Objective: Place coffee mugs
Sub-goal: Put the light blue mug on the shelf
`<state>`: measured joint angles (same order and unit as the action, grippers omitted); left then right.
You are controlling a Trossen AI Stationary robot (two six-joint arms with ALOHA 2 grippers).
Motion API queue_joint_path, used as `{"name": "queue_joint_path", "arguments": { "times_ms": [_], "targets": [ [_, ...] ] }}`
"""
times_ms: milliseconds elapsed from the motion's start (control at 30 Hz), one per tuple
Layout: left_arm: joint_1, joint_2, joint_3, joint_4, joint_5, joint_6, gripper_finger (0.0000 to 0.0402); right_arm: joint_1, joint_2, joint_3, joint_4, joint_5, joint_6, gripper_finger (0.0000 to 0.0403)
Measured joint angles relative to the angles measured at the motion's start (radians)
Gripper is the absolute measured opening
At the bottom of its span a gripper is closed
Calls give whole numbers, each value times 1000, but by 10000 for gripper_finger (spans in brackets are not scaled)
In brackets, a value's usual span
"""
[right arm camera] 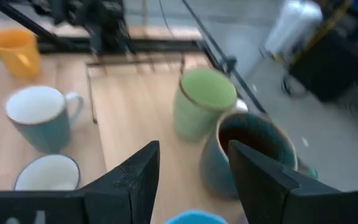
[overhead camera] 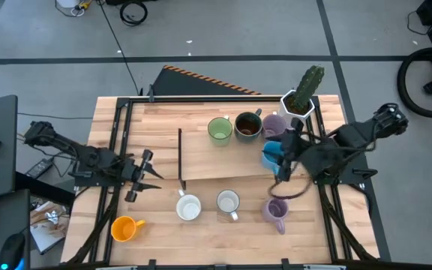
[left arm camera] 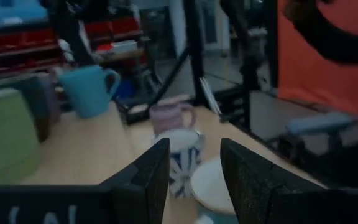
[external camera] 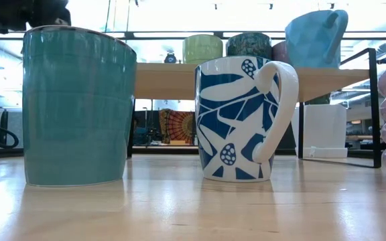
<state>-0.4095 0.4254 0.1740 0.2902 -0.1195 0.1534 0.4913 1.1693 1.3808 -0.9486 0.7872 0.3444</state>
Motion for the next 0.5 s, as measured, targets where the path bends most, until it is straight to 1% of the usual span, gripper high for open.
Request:
{"name": "queue_joint_path", "arguments": {
  "times_ms": [67,133,267,367,500],
  "targets": [
    [-35,12,18,-12,-71,-15,146,5,-42,-43,82,-2,-89,197],
    [-71,40,59,-68,-125,-46,143,8,-80,-81,134,-2,-169,197],
    [-134,137,181,-210,-185,-126,142,11,-141,-146,195,-3,-275,197],
    [-163,242,288,-343,-212,-218,141,11,-166,-170,233,-3,-324,197],
    [-186,406,420,-503,-211,-315,141,11,-181,-173,242,9,-348,197]
  ]
}}
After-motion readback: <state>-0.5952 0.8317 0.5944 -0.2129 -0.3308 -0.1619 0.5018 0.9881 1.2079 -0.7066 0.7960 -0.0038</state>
